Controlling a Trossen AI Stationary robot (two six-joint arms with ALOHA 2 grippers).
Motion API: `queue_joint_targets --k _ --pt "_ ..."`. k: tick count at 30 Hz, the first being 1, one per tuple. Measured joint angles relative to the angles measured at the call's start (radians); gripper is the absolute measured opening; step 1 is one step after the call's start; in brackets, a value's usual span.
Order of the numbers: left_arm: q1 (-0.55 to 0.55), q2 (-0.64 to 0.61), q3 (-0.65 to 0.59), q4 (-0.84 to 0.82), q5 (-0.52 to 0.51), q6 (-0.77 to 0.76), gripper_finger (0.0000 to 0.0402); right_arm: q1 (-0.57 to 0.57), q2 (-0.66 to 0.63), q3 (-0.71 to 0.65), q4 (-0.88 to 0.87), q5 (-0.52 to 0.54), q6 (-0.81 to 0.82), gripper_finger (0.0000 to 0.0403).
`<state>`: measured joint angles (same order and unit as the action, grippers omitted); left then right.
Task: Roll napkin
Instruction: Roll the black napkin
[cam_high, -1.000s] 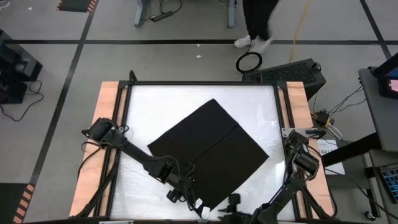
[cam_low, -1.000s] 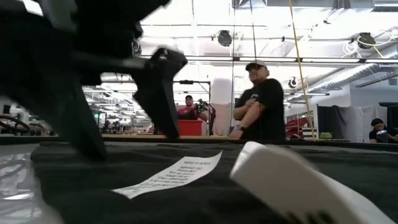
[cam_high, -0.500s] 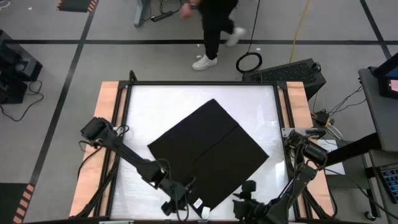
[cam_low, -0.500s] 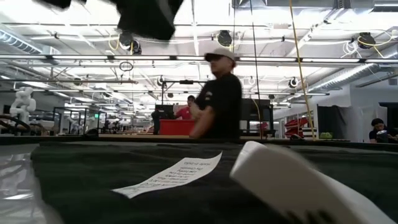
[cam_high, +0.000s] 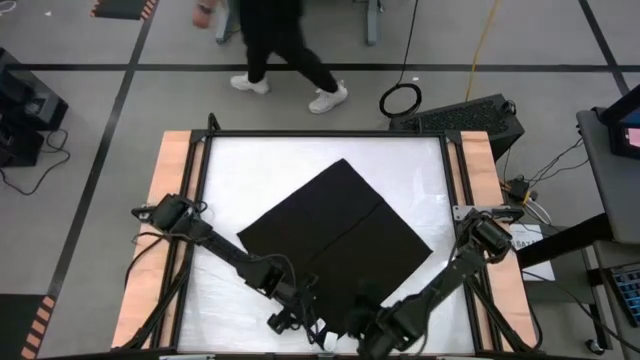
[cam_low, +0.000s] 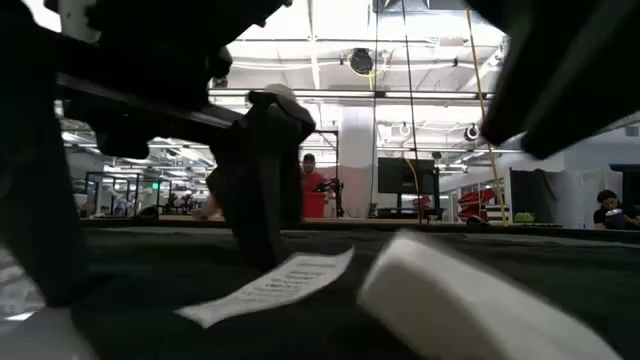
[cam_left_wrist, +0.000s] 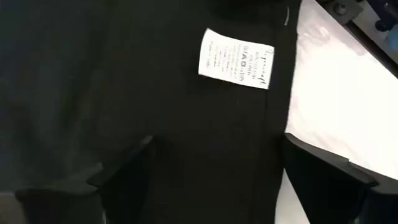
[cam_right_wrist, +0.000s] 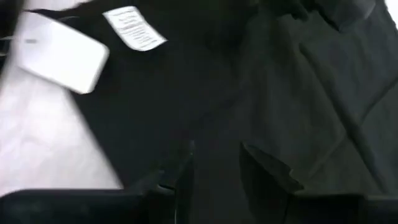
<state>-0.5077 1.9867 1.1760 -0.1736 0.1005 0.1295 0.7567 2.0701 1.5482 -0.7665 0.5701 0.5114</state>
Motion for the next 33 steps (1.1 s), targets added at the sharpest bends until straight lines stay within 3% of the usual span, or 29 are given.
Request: queue_joint_targets --k 15,23,33 --pt "0.123 -0.019 -0.079 -0.184 0.057 0.089 0.0345 -0.105 0.000 0.000 -0.049 0.000 -0.083 0.0116" --pt "0.190 -0.110 -0.093 -0.380 0.006 0.141 0.0345 -0.128 0.000 0.000 -0.136 -0.001 -0.080 0.0116" --pt "0.130 -0.265 -0.099 -0.585 -0.037 0.041 0.0345 -0.113 0.000 0.000 -0.334 -0.152 -0.067 0.0116"
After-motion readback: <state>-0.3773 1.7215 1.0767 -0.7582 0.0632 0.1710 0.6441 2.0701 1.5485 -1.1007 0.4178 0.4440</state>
